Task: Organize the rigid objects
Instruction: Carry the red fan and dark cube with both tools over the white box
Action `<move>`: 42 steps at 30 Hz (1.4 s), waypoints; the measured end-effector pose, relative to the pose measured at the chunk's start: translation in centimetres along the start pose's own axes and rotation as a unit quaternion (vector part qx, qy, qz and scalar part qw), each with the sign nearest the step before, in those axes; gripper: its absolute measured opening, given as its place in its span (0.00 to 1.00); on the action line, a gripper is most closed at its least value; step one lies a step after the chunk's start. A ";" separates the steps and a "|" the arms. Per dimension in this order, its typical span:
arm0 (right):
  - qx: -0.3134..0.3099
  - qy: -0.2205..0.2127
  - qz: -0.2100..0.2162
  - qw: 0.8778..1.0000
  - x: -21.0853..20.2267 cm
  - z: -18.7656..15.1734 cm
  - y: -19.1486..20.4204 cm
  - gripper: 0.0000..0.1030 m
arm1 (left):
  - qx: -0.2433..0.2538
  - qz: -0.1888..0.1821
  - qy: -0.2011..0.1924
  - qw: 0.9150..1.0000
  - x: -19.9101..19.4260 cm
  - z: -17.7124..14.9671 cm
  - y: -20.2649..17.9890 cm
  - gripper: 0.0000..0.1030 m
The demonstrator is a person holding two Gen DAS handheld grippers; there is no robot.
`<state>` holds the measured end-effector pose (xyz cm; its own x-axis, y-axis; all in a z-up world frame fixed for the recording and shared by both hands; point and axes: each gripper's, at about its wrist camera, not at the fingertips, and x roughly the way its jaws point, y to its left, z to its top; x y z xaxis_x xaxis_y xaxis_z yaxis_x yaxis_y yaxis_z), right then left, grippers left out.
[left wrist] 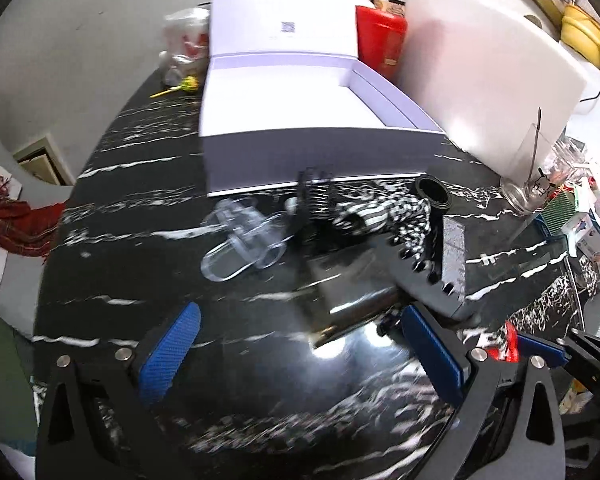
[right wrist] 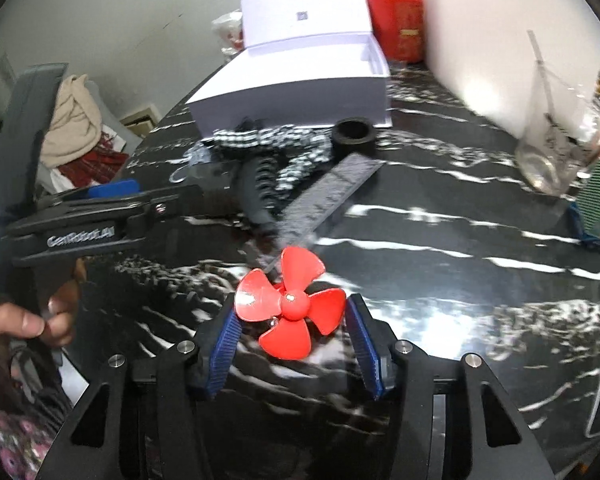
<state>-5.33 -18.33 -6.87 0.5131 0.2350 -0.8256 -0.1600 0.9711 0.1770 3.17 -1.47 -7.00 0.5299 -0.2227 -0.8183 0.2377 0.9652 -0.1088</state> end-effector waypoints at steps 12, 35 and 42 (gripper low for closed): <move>0.035 -0.017 0.008 0.999 -0.5 0.2 -2.4 0.51 | 0.033 -0.014 0.008 0.999 2.2 0.4 -1.9 0.46; -0.009 -0.054 0.023 0.998 -0.7 2.0 -0.8 0.50 | -0.008 0.002 -0.040 0.999 -3.7 -0.9 1.1 0.41; -0.028 -0.066 0.029 0.997 -1.3 3.9 -0.5 0.50 | 0.003 0.002 -0.057 0.998 -4.7 0.9 0.7 0.41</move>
<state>-2.59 -18.97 -3.80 0.6072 0.2972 -0.7368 -0.2374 0.9529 0.1887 1.57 0.16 -2.68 0.6192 -0.2342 -0.7495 0.2409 0.9651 -0.1025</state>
